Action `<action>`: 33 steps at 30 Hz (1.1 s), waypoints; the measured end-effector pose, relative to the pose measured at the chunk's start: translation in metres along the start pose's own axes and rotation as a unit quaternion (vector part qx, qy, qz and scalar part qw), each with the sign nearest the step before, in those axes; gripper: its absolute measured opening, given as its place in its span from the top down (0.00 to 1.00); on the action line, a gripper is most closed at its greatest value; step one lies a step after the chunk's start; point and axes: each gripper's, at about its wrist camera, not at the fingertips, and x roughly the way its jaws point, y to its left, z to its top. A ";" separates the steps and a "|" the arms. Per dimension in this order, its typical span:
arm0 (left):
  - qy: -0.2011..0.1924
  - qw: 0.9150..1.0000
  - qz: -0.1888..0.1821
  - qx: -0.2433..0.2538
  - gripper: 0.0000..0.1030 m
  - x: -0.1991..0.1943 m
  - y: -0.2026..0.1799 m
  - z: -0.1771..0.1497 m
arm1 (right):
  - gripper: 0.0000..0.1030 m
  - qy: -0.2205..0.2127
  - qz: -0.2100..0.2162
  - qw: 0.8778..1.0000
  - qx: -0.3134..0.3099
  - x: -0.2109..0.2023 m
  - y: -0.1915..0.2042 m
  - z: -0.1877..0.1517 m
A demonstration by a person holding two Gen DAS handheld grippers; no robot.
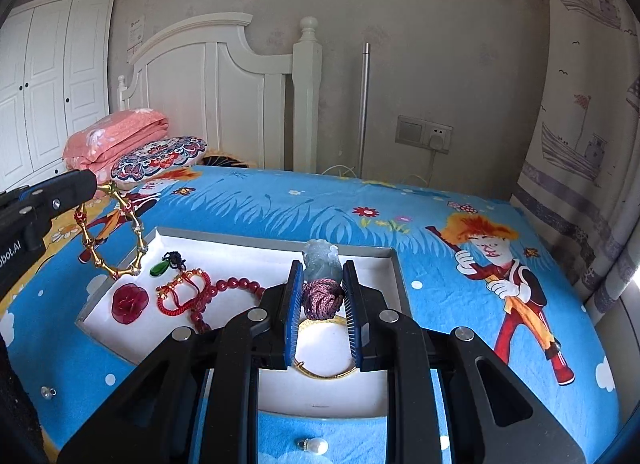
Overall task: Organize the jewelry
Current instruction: 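Carry the gold bracelet with the left tool while the right tool carries the crystal pendant over the tray, then open the left tool to drop the gold bracelet while the right tool releases the crystal pendant in the tray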
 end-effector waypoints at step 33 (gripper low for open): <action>0.070 0.995 0.060 -0.024 0.09 0.044 0.024 -0.043 | 0.61 0.039 0.023 0.999 -0.011 -0.018 -0.007 -0.023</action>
